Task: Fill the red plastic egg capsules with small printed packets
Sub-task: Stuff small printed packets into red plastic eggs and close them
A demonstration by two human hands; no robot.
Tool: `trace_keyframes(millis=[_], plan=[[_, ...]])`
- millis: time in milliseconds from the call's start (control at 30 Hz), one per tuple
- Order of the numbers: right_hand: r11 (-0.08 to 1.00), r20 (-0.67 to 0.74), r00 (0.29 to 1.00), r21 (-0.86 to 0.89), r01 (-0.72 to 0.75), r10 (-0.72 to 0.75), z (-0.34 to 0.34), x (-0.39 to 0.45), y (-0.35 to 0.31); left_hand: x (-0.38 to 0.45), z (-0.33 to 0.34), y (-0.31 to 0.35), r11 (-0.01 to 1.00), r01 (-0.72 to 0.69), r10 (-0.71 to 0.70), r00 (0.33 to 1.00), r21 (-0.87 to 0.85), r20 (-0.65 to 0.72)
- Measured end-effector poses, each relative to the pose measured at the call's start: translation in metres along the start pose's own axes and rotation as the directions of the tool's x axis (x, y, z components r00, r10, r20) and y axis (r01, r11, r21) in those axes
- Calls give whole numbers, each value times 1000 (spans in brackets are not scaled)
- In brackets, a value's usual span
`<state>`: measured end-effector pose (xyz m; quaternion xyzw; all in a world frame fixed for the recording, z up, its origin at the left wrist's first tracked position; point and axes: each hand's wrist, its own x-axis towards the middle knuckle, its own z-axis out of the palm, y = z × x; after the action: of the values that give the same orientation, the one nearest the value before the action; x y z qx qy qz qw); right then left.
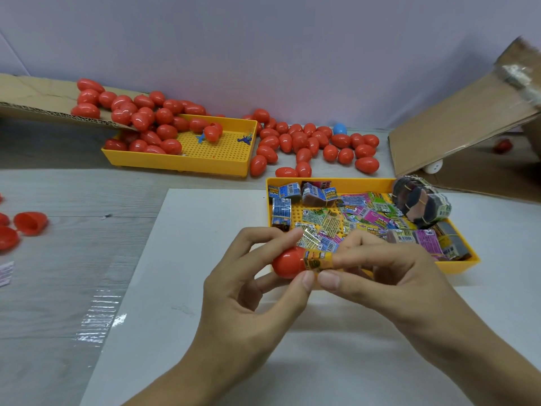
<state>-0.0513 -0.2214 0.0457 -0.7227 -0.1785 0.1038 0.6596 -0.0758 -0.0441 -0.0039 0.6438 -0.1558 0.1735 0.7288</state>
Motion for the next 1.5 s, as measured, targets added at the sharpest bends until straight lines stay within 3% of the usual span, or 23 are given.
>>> trace_keyframes(millis=[267, 467, 667, 833, 1500], plan=[[1000, -25, 1000, 14, 7, -7, 2, 0, -1, 1, 0, -5, 996, -61, 61, 998, 66, -1], [996, -65, 996, 68, -63, 67, 4, 1, 2, -1, 2, -5, 972, -134, 127, 991, 192, 45], [990, -101, 993, 134, -41, 55, 7, 0, 5, -1, 2, -4, 973, -128, 121, 991, 192, 50], [998, -110, 994, 55, 2, 4, 8, 0, 6, -1, 3, -3, 972, -129, 122, 991, 197, 47], [945, -69, 979, 283, -166, 193, 13, -2, 1, -1, 2, 1, 979, -71, 62, 997, 190, 55]])
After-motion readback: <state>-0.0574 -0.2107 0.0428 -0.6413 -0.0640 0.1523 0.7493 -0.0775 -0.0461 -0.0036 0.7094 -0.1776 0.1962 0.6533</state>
